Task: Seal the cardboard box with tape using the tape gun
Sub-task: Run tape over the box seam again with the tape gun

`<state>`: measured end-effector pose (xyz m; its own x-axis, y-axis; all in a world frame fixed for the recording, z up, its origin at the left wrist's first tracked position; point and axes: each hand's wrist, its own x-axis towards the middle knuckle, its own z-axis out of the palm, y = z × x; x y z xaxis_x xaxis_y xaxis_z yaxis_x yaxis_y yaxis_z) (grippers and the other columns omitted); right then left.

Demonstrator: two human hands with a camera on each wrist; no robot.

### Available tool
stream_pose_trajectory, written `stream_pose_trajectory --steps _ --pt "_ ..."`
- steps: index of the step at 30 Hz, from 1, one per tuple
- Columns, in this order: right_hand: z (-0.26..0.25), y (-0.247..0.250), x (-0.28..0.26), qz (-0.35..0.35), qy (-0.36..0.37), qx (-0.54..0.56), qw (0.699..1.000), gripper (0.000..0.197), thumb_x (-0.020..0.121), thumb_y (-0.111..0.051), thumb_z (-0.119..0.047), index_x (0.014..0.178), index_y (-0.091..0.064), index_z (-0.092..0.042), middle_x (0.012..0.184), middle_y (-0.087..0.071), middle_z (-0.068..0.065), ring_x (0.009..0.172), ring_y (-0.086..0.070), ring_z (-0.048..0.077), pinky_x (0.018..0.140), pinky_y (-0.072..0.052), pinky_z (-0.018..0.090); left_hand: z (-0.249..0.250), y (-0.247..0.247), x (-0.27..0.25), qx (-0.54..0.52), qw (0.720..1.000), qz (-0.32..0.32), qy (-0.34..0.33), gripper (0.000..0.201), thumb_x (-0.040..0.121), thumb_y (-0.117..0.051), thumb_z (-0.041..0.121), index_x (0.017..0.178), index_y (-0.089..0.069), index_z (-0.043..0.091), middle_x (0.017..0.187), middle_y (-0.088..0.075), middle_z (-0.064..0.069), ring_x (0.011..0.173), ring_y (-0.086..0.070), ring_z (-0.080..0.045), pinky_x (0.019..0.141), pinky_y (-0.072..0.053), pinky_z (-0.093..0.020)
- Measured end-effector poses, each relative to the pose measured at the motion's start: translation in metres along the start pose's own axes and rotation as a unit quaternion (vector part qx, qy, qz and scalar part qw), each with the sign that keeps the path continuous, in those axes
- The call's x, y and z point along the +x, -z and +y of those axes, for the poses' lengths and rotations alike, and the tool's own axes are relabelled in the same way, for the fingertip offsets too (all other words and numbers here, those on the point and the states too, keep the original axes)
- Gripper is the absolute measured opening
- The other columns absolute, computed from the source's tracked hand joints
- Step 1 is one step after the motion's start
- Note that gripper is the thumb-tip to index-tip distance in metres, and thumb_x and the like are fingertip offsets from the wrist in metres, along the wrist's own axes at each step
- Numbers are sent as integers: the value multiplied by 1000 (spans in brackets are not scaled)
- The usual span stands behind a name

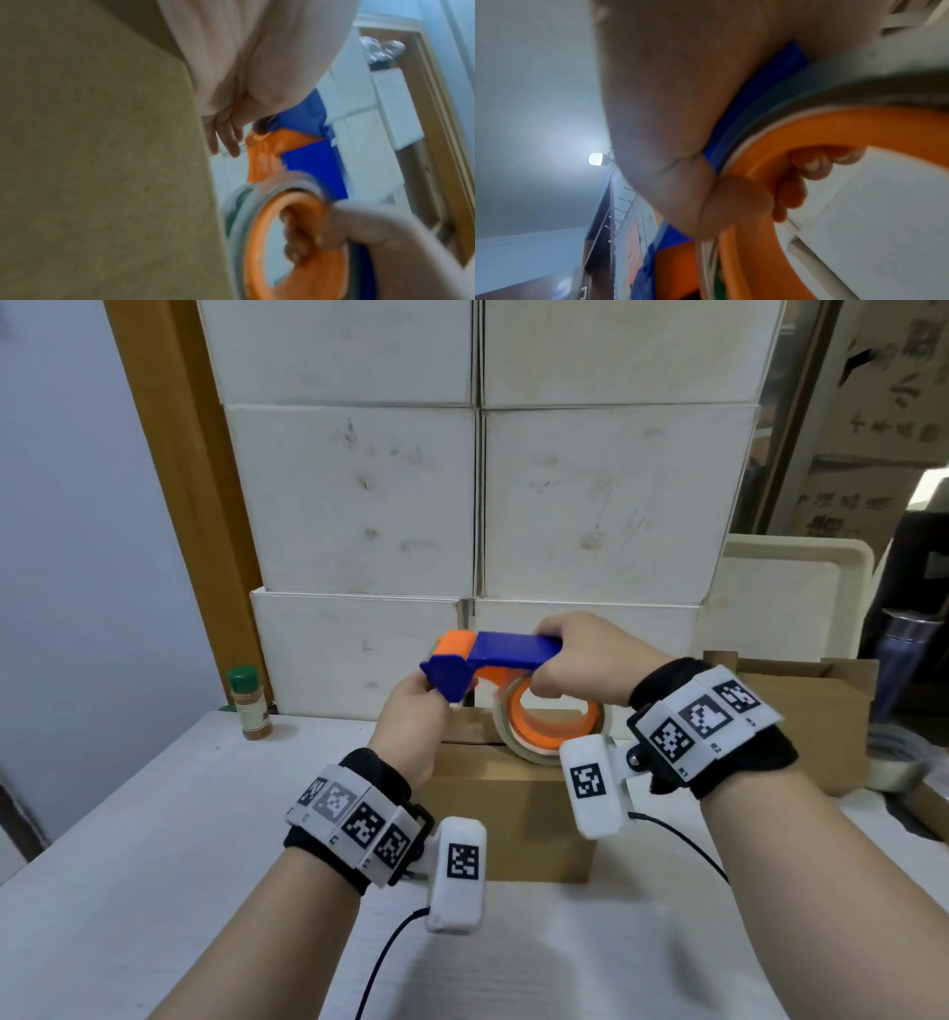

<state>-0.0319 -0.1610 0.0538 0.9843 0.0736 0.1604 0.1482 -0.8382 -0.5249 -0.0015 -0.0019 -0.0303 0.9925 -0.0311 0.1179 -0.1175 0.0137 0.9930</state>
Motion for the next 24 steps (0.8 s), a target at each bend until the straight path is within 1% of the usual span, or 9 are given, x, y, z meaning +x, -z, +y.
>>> stream_pose_trajectory --steps 2,4,8,10,14,16,18,19,24 --pt "1 -4 1 2 -14 4 1000 21 71 -61 -7 92 -62 -9 72 -55 5 58 -48 17 54 -37 24 -1 3 1 -101 994 5 38 24 95 -38 1 100 -60 10 98 -65 -8 107 -57 -24 108 -40 -47" --pt "2 -4 2 1 -24 1 1000 19 73 -60 -7 92 -60 -10 73 -54 5 60 -48 17 55 -37 25 3 4 0 -200 977 -5 72 24 97 -36 1 115 -52 -1 96 -61 -10 107 -57 -27 105 -43 -44" --pt "2 -6 0 -2 -21 -14 1000 23 75 -61 -10 97 -58 -12 78 -55 5 65 -51 18 59 -39 26 7 6 1 -322 940 -11 109 29 101 -38 19 119 -48 0 97 -60 -16 100 -61 -29 85 -52 -39" --pt "3 -6 -1 -1 -21 -15 1000 23 75 -61 -9 98 -57 -12 78 -54 5 64 -50 18 59 -39 26 7 6 2 -327 938 -17 115 31 101 -38 25 116 -48 0 95 -59 -16 97 -61 -28 80 -53 -37" --pt "4 -5 -3 -2 -16 -19 1000 24 76 -61 -10 99 -56 -11 80 -54 6 66 -50 19 60 -39 26 9 5 1 -309 944 -26 116 29 99 -40 28 102 -53 2 89 -57 -12 92 -60 -26 82 -52 -34" --pt "4 -6 -5 -2 -11 -20 1000 23 76 -61 -9 98 -55 -12 79 -53 5 65 -50 18 58 -38 26 9 6 0 -294 948 -23 121 29 98 -41 30 93 -54 5 81 -54 -9 79 -58 -21 72 -48 -26" --pt "3 -4 -7 -4 -4 -24 1000 22 76 -61 -9 97 -54 -13 77 -52 3 63 -48 17 56 -37 25 10 6 -1 -286 950 -27 124 30 97 -41 34 92 -52 6 73 -47 -5 64 -48 -15 58 -37 -21" --pt "2 -4 -8 -5 -2 -26 1000 22 76 -61 -9 97 -54 -13 77 -51 3 62 -48 17 55 -36 24 11 7 -2 -287 949 -31 126 30 97 -41 36 91 -50 7 70 -44 -3 60 -43 -14 55 -32 -21" --pt "-1 -5 -8 -9 15 -45 999 25 76 -62 -10 99 -53 -15 78 -52 2 63 -48 15 55 -36 24 14 6 -6 -290 948 -38 123 27 96 -41 33 80 -49 12 64 -44 -1 57 -37 -13 52 -28 -20"
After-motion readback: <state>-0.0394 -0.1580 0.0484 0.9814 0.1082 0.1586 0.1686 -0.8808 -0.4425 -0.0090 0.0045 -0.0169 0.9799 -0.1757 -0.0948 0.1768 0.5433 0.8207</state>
